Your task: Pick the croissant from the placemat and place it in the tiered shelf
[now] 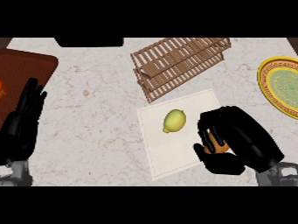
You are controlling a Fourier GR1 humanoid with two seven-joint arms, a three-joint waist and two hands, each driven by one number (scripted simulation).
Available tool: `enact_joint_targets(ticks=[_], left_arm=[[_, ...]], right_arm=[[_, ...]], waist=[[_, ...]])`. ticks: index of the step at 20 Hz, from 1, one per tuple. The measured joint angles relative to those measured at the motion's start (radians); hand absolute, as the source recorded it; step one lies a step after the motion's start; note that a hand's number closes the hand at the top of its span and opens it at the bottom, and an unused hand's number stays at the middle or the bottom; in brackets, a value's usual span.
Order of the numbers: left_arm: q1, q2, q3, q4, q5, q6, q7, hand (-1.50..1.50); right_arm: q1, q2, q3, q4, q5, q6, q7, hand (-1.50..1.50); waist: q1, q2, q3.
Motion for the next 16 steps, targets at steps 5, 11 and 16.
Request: enact_joint_targets(ticks=[5, 11, 16], left_arm=[[-0.015, -0.005, 0.004, 0.007, -0.002, -0.003, 0.005, 0.00], [-0.011, -0.022, 0.002, 0.021, -0.011, -0.019, -0.010, 0.00], [-0.022, -0.024, 0.013, 0.008, -0.021, -0.031, 0.012, 0.00]], right_arm=[[-0.069, 0.006, -0.185, -0.134, -0.111, 0.024, 0.158, 1.50], [-0.239, -0.023, -0.347, -0.118, -0.180, 0.081, 0.287, 1.50], [-0.320, -0.027, -0.414, 0.010, -0.156, 0.076, 0.239, 1.50]], waist=[[0.002, 0.001, 0.000], [0.013, 0.003, 0.000], [0.019, 0.005, 0.000]])
